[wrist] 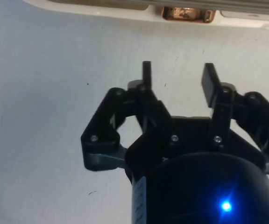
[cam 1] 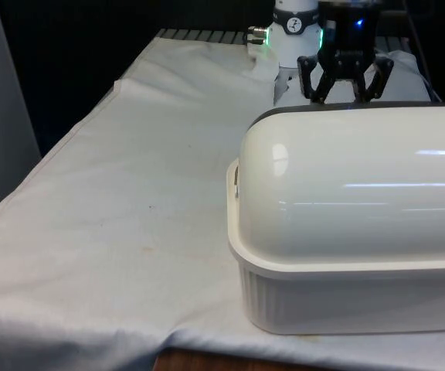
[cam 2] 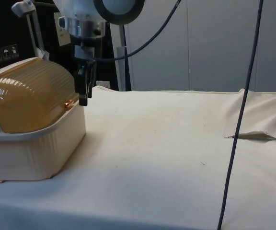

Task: Open the lid, then close it.

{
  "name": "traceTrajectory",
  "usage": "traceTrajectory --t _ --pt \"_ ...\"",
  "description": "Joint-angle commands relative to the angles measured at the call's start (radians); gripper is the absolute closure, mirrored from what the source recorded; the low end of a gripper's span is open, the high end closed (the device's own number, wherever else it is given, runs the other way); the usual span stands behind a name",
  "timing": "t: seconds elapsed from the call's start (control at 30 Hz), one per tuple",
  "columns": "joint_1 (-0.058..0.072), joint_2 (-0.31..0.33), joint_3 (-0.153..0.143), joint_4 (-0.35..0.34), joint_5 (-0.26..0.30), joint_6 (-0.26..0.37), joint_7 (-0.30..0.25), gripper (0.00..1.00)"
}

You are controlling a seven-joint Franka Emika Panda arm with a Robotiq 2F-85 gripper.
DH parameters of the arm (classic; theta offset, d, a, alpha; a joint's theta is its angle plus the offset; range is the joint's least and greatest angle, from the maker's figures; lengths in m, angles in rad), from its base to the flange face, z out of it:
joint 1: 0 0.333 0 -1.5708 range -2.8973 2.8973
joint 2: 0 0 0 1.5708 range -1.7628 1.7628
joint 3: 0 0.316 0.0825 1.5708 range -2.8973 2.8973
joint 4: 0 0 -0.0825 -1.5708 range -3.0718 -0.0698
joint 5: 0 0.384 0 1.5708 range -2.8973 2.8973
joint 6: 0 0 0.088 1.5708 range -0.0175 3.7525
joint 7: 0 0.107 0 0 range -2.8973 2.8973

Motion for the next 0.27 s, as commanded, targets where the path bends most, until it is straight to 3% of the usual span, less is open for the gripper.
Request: traceTrajectory --t 0.0,0.03,0.1,0.13,0.23 --pt "0.000 0.000 0.000 0.000 0.000 0.000 0.000 0.35" --pt "0.000 0.000 0.000 0.000 0.000 0.000 0.000 0.35" --pt "0.000 0.000 0.000 0.000 0.000 0.000 0.000 0.26" --pt "0.000 0.000 0.000 0.000 0.000 0.000 0.000 0.16" --pt "0.000 0.000 0.000 0.000 0.000 0.000 0.000 0.01"
